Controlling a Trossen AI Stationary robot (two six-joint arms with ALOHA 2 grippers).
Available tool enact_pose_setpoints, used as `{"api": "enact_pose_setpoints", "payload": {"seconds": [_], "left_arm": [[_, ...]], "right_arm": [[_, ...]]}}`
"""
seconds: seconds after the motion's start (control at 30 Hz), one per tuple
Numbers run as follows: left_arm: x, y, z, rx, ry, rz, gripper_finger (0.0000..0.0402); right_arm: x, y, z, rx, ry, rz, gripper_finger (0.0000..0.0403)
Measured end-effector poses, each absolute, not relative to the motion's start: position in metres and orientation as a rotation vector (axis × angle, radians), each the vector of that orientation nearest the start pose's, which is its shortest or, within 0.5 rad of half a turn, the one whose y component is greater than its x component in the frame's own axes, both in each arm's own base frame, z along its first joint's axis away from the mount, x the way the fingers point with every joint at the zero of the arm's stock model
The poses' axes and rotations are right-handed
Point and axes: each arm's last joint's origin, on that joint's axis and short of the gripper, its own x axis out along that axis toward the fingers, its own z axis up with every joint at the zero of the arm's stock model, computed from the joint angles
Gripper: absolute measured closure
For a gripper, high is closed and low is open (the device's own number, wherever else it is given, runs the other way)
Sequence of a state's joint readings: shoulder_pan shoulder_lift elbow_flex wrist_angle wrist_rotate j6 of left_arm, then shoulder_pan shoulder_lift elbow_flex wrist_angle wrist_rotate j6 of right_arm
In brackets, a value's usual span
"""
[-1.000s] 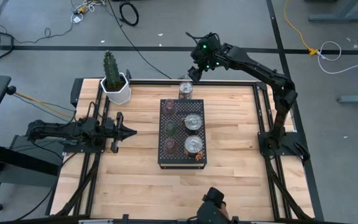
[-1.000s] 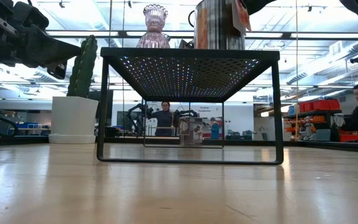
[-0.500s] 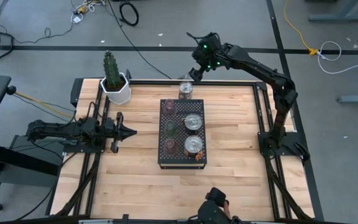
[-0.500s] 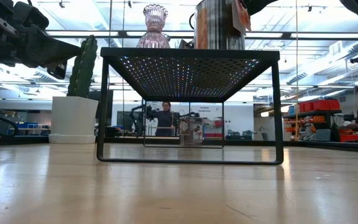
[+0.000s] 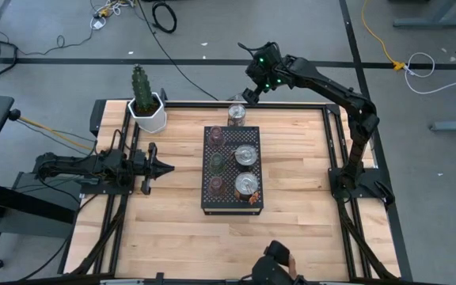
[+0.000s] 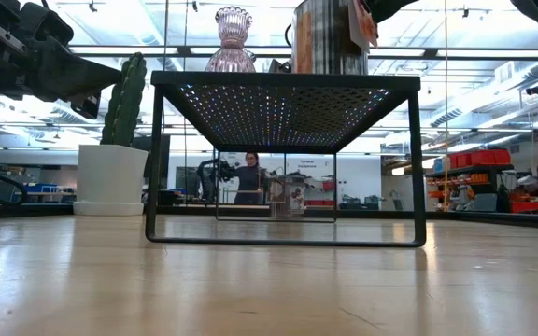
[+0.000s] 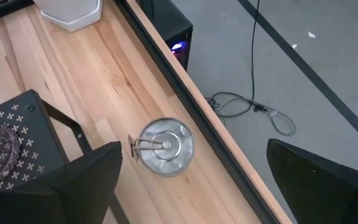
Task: Pick & Place candle stick holders
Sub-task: Put the brown scented candle on the shelf
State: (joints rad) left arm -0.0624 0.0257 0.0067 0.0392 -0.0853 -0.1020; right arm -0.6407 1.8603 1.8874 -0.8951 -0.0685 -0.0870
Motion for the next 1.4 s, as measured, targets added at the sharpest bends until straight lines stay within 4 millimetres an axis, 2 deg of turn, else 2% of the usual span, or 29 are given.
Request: {"api": "enact_pose_setpoints", "payload": {"seconds": [1.13,1.4], "left_arm": [[0.0987,-0.0037,0.1677,-0.104,-0.022,0.022,0.0383],[0.0987,-0.0037,0.1677,-0.103,-0.022,0.022,0.0383]], "right_arm": [[0.3211,-0.2364,0.3476,0.244,0.875,-0.534,0.0003],[0.3254,-0.2330,0.3439,0.227,0.865,-0.484,0.0003]]}}
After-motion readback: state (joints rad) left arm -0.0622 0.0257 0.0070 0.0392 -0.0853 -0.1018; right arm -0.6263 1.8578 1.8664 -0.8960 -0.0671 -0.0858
